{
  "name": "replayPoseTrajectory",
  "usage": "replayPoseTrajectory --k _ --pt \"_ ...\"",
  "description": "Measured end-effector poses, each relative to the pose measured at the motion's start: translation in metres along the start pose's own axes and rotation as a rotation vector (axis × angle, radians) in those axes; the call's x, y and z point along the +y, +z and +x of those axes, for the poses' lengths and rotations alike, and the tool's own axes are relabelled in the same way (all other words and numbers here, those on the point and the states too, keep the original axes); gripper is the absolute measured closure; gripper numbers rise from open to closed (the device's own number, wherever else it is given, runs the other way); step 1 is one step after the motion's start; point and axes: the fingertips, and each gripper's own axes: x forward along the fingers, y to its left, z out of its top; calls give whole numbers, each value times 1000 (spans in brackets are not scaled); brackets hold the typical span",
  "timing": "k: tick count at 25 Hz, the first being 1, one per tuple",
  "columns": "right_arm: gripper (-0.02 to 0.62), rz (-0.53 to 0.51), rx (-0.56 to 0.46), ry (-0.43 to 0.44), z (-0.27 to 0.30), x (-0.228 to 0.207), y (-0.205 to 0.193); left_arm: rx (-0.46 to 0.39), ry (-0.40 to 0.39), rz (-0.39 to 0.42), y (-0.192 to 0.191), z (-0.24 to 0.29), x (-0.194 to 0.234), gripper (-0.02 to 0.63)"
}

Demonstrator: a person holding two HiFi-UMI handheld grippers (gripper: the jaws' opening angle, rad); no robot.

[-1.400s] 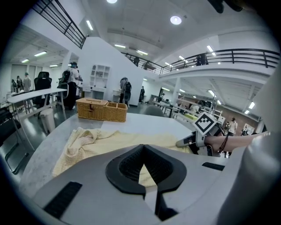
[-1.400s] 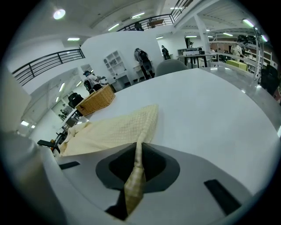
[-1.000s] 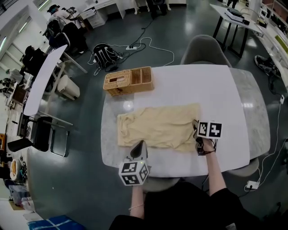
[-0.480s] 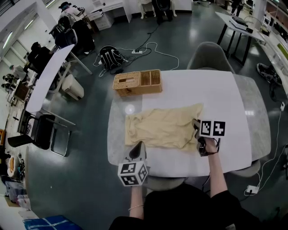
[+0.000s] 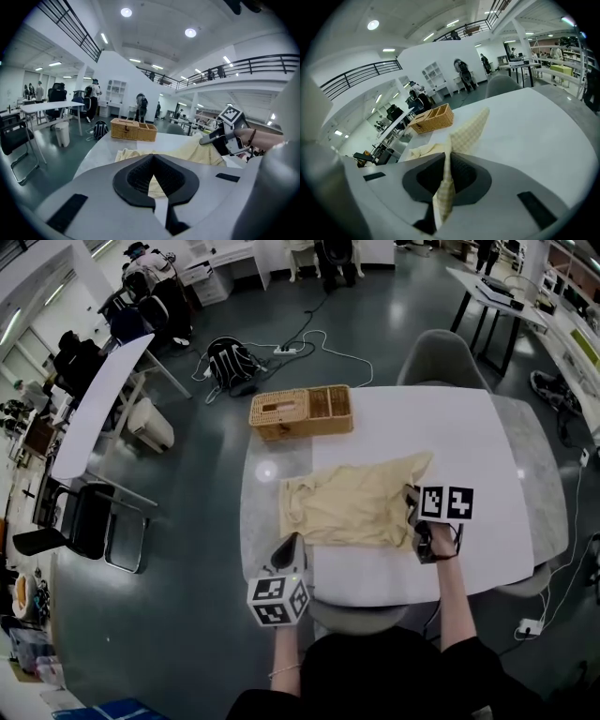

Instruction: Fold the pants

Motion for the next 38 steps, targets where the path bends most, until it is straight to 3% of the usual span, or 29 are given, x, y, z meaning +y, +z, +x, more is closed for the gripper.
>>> replayPoseTrajectory --k 14,27,38 --pt "565 -54 -9 -48 21 82 -1 19 -77 -2 -2 -11 63 598" --pt "565 -103 2 -97 45 131 -6 30 -119 -3 -3 -15 106 598" --pt "565 -206 41 -130 63 166 -6 36 -131 -26 -10 -14 124 598"
